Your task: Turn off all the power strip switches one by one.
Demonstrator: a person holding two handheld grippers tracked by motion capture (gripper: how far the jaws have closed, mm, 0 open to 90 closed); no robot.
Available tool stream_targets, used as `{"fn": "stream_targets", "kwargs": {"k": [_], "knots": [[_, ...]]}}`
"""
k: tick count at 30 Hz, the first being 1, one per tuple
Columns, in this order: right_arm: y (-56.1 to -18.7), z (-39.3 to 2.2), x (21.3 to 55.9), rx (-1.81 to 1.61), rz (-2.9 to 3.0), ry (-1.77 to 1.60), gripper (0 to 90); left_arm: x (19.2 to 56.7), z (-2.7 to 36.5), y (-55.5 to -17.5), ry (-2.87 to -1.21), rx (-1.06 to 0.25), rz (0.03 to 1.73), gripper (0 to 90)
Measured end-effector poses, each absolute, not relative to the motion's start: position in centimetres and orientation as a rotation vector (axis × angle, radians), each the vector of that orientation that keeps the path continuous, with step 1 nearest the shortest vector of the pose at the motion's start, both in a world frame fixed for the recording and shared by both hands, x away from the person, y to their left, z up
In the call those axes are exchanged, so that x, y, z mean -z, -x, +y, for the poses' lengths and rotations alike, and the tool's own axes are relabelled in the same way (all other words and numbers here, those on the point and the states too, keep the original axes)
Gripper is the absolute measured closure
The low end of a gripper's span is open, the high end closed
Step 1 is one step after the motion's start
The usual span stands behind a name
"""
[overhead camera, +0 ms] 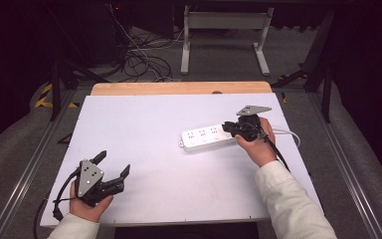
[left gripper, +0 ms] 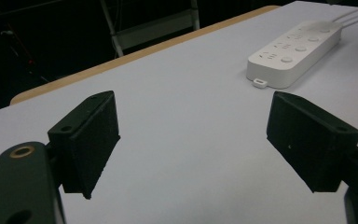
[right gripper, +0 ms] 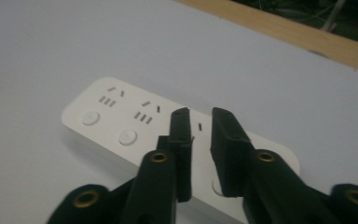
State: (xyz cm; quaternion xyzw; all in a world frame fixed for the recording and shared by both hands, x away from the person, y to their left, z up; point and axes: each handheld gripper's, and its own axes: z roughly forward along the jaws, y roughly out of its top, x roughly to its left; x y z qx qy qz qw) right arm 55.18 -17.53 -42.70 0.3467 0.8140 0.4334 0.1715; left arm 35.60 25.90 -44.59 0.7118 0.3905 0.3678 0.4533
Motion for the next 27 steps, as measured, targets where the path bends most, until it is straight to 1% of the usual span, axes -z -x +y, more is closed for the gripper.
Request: {"fn": "stream_targets", "kwargs": {"k": [4,6,8,10,13,17,27], "knots": [[-54.7,-17.5,42.2,-1.306,2.262,-0.912,45.6,44.6,25.9,-35.6,-1.754,-0.910,0.969,17.2],[-54.4,-17.7,41.9,-1.347,2.241,-0.908,43.7,44.6,25.9,-35.6,-1.754,-0.912,0.967,17.2],[-53.9,-17.9,41.3,-1.374,2.217,-0.871,36.5,44.6,25.9,-35.6,-1.755,-0.910,0.971,17.2],[-53.2,-18.2,40.7,-1.414,2.198,-0.861,36.2,44.6,26.0,-35.6,-1.750,-0.909,0.976,17.2],[-52.2,-18.8,39.9,-1.440,2.185,-0.855,33.5,44.6,26.0,-35.5,-1.747,-0.909,0.975,17.2],[-50.9,-19.7,39.3,-1.430,2.205,-0.857,27.2,44.5,25.9,-35.5,-1.748,-0.908,0.974,16.9],[-47.5,-21.2,39.6,-1.486,2.219,-0.832,19.9,44.5,26.1,-35.2,-1.756,-0.875,0.983,15.9]]}}
